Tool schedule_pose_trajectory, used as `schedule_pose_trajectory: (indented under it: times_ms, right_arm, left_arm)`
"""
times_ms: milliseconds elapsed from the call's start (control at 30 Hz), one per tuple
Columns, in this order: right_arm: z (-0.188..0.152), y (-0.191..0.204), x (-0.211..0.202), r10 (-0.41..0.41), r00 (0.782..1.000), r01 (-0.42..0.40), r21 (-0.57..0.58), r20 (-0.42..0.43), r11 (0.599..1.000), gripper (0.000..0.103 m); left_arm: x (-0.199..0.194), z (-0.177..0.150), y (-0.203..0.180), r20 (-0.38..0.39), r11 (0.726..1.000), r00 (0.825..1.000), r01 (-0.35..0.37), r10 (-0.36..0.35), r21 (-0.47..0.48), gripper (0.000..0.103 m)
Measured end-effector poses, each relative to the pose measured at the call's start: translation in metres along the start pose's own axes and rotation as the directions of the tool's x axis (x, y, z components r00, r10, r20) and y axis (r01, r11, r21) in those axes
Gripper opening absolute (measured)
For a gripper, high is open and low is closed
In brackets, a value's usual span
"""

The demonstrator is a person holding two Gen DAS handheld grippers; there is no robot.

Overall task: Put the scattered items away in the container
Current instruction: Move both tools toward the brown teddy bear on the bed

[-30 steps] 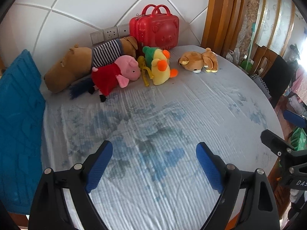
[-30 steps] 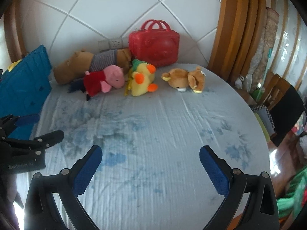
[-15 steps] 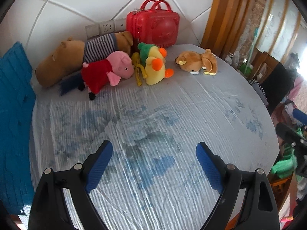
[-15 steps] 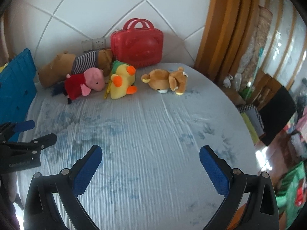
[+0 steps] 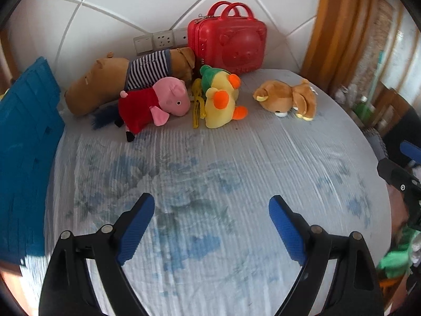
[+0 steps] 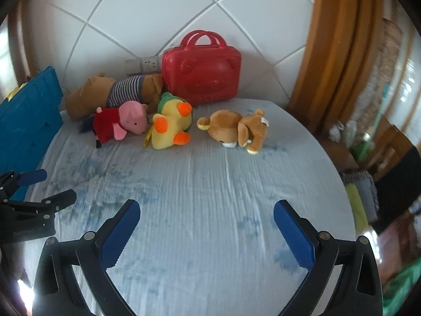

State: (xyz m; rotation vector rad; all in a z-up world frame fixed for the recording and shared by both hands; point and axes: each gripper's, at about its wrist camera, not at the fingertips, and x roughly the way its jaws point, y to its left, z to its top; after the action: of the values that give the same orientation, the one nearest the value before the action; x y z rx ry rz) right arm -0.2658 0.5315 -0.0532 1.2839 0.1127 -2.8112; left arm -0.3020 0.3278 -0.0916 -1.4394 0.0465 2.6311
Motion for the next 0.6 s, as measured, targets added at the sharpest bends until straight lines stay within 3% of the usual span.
schedule_pose_trajectory:
  times_ms: [233, 333, 600]
  right_arm:
    - [0.019, -0.086, 0.044, 0.065, 0.997, -0.066, -0.055, -0.029, 0.996, 0.103]
    - [0.027, -0.114, 0.061, 0.086, 0.995, -0.088, -0.053, -0.044, 0.995, 0.103]
    - [0.051, -0.146, 0.108, 0.11, 0.99, -0.116, -0.068, -0.086, 0.991, 0.103]
  left_arm:
    - [0.031, 0.03, -0.062, -0.049, 0.994, 0.997, -0.064, 0.059, -0.093, 0.089]
    - [0.044, 0.049, -0.083, -0.056, 0.992, 0.995, -0.083, 0.079, -0.091, 0.089]
    - [0.089, 0.109, -0.117, -0.044, 0.996, 0.996, -0.079, 0.077, -0.037, 0.089]
